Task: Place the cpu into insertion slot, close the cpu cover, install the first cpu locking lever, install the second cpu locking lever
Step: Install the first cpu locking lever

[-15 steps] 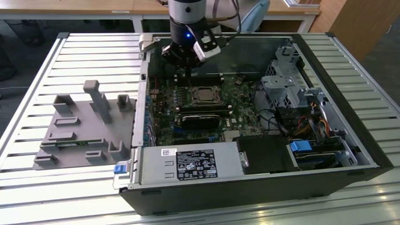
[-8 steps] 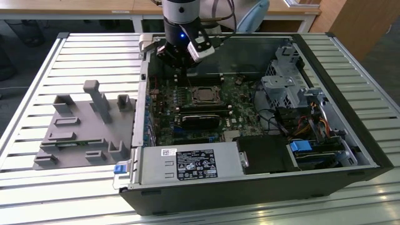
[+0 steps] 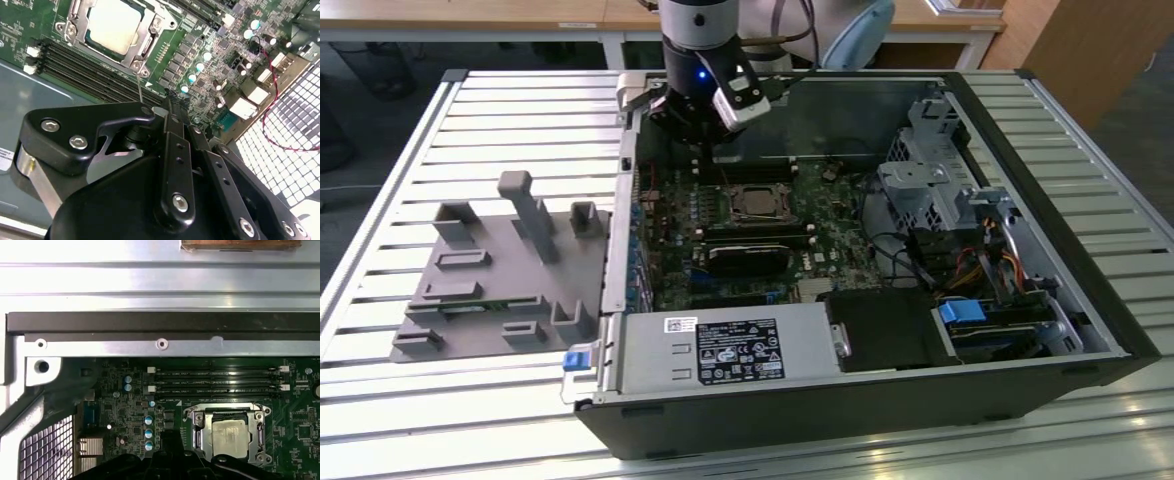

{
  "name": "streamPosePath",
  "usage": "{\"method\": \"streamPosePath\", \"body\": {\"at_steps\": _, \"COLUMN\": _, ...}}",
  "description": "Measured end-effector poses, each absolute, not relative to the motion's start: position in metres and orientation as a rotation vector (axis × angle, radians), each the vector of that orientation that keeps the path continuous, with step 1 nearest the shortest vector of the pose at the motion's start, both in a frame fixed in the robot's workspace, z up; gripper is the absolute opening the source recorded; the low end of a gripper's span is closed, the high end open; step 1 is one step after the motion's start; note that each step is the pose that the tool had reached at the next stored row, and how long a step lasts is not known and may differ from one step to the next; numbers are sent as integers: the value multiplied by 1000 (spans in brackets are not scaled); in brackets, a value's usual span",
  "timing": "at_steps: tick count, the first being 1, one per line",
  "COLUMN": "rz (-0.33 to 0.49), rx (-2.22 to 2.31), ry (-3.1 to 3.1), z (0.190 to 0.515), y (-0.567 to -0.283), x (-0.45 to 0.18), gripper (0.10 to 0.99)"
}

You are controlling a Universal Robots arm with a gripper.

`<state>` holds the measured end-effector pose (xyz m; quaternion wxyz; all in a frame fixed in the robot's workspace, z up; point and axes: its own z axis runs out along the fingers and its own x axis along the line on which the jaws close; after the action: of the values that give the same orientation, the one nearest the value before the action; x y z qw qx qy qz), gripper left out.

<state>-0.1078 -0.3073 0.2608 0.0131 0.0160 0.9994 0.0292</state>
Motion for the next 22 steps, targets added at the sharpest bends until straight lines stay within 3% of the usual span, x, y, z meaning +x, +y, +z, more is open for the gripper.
{"method": "streamPosePath", "body": {"at_steps": 22, "rz": 91, "rx": 50, "ry": 3114, "z": 257, "y": -290, "x": -105, "gripper": 106}}
